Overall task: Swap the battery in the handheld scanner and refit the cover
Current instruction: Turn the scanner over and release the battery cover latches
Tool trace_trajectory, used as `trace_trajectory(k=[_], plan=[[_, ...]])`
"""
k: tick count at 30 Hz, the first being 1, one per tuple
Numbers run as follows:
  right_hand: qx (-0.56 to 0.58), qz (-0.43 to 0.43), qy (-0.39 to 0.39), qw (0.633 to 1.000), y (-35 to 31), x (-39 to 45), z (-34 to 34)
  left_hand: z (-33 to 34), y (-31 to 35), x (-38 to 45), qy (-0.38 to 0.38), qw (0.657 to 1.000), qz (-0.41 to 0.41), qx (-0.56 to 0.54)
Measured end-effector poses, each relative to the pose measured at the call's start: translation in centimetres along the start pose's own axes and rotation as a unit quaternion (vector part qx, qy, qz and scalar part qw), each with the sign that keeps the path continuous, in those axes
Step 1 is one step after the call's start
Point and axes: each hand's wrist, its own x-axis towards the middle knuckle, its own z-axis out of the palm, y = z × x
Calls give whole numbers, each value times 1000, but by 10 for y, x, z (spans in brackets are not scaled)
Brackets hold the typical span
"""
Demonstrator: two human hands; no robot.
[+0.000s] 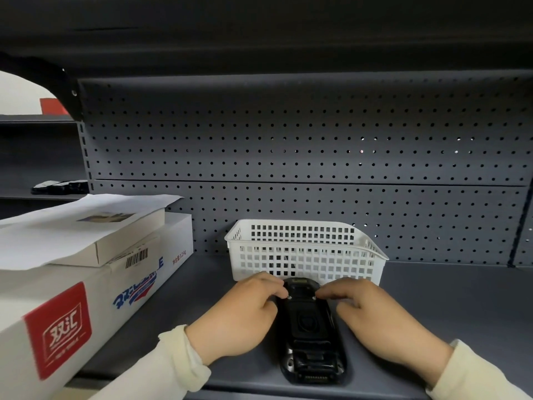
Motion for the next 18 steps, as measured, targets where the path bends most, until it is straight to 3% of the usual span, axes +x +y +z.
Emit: trace_trajectory(k=[7, 18], plan=[[112, 51, -1, 992, 2, 1, 2, 5, 0, -1, 14, 986, -65, -151], [180, 62, -6, 982, -1, 0, -2, 9, 3, 2, -2, 965, -115, -237]])
